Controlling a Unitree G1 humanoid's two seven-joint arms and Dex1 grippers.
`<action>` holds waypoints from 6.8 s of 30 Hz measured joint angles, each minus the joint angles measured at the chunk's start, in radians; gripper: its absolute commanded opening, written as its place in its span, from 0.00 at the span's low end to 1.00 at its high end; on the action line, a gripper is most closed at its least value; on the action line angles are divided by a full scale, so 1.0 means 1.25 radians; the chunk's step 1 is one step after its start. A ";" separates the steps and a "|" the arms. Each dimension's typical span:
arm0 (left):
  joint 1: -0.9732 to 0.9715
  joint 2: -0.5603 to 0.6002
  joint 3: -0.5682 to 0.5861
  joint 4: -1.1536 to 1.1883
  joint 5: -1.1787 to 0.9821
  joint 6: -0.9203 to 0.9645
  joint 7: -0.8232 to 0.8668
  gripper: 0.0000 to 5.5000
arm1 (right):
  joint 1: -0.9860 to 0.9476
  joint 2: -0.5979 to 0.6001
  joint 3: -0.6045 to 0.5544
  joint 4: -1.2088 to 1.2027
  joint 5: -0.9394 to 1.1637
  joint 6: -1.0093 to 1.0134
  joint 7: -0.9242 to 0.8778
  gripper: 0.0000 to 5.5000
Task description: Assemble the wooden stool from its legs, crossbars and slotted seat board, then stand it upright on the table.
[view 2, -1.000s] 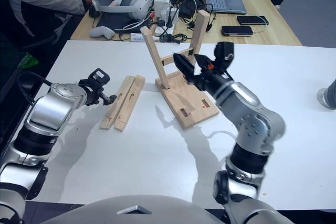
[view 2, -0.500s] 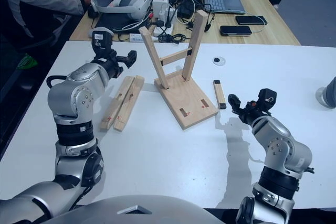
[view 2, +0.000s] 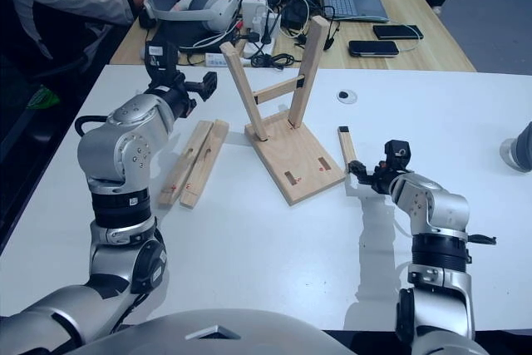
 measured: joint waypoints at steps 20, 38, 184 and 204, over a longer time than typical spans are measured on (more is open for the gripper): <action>-0.015 0.008 0.000 0.016 0.000 -0.004 0.003 0.78 | -0.068 0.003 0.116 0.080 -0.079 -0.057 0.102 0.69; -0.024 0.028 0.015 0.031 -0.001 -0.004 0.001 0.78 | -0.026 0.006 0.099 0.023 -0.091 -0.025 0.098 0.23; -0.169 0.223 0.335 0.075 -0.732 0.076 -0.009 0.07 | -0.274 0.090 0.072 -0.456 0.140 -0.149 0.160 0.60; 0.083 0.207 0.009 -0.032 -0.367 0.043 0.111 0.07 | 0.008 0.138 0.055 -0.544 0.171 -0.026 -0.022 0.60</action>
